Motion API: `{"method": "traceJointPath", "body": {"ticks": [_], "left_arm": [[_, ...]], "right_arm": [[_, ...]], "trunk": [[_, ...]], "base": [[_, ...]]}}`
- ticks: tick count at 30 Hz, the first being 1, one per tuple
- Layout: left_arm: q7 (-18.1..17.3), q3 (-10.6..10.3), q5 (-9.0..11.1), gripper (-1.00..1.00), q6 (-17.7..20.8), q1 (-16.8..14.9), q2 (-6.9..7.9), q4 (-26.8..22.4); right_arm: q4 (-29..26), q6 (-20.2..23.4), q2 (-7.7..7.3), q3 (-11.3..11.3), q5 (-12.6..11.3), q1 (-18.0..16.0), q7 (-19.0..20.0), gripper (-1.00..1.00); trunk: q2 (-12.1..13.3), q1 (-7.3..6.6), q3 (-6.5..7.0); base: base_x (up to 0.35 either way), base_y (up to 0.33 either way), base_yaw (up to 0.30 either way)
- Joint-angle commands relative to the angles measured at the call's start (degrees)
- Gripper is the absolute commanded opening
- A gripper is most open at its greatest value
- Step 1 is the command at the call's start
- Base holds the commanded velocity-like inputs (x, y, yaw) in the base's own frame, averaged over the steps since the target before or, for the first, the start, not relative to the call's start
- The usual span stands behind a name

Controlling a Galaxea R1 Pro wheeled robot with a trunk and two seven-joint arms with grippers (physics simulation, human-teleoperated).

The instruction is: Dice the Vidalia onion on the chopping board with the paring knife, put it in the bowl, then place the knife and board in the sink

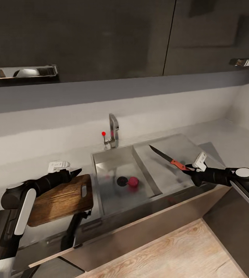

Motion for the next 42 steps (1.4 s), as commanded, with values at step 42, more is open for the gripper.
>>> {"method": "traceJointPath", "body": {"ticks": [42], "left_arm": [[-0.23, 0.36, 0.87, 1.00, -0.28, 3.25, -0.61, 0.25]], "right_arm": [[-0.29, 1.12, 2.17, 0.65, -3.85, -0.45, 0.42, -1.00]], "trunk": [[-0.12, 0.04, -0.12]], "base": [[0.013, -0.120, 0.000]]}}
